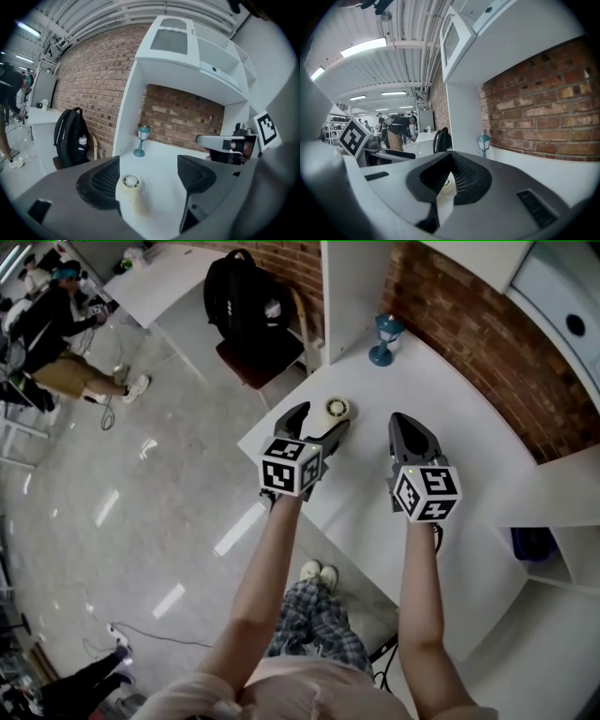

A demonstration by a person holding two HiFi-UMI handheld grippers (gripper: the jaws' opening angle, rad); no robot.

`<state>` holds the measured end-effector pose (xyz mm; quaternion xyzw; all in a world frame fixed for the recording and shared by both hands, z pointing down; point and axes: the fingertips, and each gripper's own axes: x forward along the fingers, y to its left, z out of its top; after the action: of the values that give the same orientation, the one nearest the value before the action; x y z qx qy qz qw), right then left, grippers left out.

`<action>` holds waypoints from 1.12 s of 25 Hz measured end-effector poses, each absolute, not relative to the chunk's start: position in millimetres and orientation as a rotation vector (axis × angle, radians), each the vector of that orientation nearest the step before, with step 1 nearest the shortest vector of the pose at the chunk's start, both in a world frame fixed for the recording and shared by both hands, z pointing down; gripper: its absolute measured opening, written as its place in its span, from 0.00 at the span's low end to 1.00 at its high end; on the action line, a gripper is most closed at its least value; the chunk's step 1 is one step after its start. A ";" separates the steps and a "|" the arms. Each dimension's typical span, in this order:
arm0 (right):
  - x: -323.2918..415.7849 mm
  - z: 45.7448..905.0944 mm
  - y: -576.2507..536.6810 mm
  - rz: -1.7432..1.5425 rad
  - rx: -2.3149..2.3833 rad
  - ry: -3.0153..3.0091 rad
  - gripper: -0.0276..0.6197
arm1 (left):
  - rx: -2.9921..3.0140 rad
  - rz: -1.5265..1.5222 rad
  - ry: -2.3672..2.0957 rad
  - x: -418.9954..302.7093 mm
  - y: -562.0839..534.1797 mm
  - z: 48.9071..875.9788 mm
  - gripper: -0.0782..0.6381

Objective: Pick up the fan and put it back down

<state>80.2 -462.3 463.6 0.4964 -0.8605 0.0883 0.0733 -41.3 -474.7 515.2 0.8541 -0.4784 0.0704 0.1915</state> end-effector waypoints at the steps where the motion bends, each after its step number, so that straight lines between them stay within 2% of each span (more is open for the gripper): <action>1: 77.7 471.6 -468.0 0.273 1.484 -2.575 0.07 | 2.374 0.213 -1.347 -40.6 -480.5 524.5 0.64; 9: 68.8 540.8 -489.3 0.375 1.454 -2.485 0.07 | 2.213 0.366 -1.346 -32.3 -499.1 600.4 0.64; 17: 75.0 572.7 -485.5 0.404 1.433 -2.423 0.07 | 2.091 0.533 -1.305 -19.5 -495.6 664.2 0.63; 18: 76.6 575.1 -485.4 0.408 1.432 -2.418 0.06 | 2.080 0.553 -1.299 -18.1 -495.1 668.6 0.62; 20: 79.8 579.2 -486.0 0.417 1.430 -2.413 0.06 | 2.060 0.590 -1.294 -16.5 -494.4 676.0 0.50; 21: 81.0 580.7 -486.6 0.421 1.429 -2.411 0.07 | 2.050 0.609 -1.298 -16.9 -494.7 679.0 0.48; 28: 86.9 582.2 -492.7 0.424 1.427 -2.412 0.06 | 2.020 0.732 -1.324 -16.1 -499.9 687.4 0.48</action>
<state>86.9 -492.7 582.2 0.4976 -0.8409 0.1479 0.1530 -16.1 -499.9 687.4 0.7625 -0.4997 0.2762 0.3044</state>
